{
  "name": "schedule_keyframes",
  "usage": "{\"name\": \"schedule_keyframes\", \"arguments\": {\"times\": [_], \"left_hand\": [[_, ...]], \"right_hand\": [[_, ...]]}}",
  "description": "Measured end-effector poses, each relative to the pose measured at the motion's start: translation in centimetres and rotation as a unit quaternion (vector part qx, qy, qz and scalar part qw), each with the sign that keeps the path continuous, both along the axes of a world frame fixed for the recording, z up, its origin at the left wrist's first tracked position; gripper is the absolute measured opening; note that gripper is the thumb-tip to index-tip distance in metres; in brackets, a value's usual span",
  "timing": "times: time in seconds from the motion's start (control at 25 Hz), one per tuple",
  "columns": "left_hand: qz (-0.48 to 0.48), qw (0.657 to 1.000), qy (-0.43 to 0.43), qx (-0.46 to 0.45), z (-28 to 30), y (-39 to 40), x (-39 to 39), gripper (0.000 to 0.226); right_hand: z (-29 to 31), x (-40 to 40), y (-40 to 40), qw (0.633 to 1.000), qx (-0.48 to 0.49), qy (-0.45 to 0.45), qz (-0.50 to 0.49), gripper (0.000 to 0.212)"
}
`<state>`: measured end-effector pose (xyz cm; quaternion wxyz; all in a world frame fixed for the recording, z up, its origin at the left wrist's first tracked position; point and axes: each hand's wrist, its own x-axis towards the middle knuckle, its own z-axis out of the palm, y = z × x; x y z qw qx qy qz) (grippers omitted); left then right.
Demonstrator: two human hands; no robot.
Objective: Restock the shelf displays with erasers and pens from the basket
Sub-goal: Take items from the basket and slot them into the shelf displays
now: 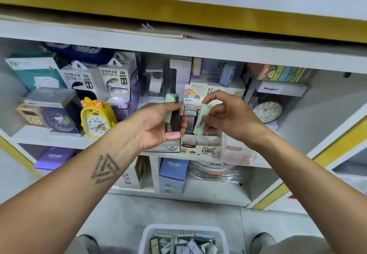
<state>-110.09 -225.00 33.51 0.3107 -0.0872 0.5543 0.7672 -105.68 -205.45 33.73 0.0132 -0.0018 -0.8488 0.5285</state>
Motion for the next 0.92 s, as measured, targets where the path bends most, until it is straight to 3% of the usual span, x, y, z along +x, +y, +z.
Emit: {"name": "schedule_keyframes", "arguments": {"times": [0.16, 0.36, 0.52, 0.64, 0.92], "left_hand": [[0.021, 0.999, -0.016, -0.020, 0.0, -1.4, -0.4, 0.012], [0.071, 0.997, 0.009, -0.032, 0.1, -4.3, -1.0, 0.012], [0.108, 0.993, 0.026, -0.052, 0.1, -6.8, -1.3, 0.006], [0.113, 0.991, 0.029, -0.058, -0.2, -8.0, -1.3, 0.023], [0.106, 0.991, 0.048, -0.060, -0.5, -9.1, -0.9, 0.031]], "right_hand": [[-0.3, -0.4, -1.3, 1.000, -0.024, 0.015, -0.003, 0.009], [-2.0, -1.8, -4.4, 0.988, 0.105, 0.109, 0.024, 0.010], [-3.6, -2.3, -6.7, 0.981, 0.153, 0.109, 0.042, 0.016], [-4.7, -2.7, -7.5, 0.972, 0.198, 0.109, 0.064, 0.018], [-5.2, -3.0, -8.2, 0.940, 0.300, 0.131, 0.097, 0.010]]}}
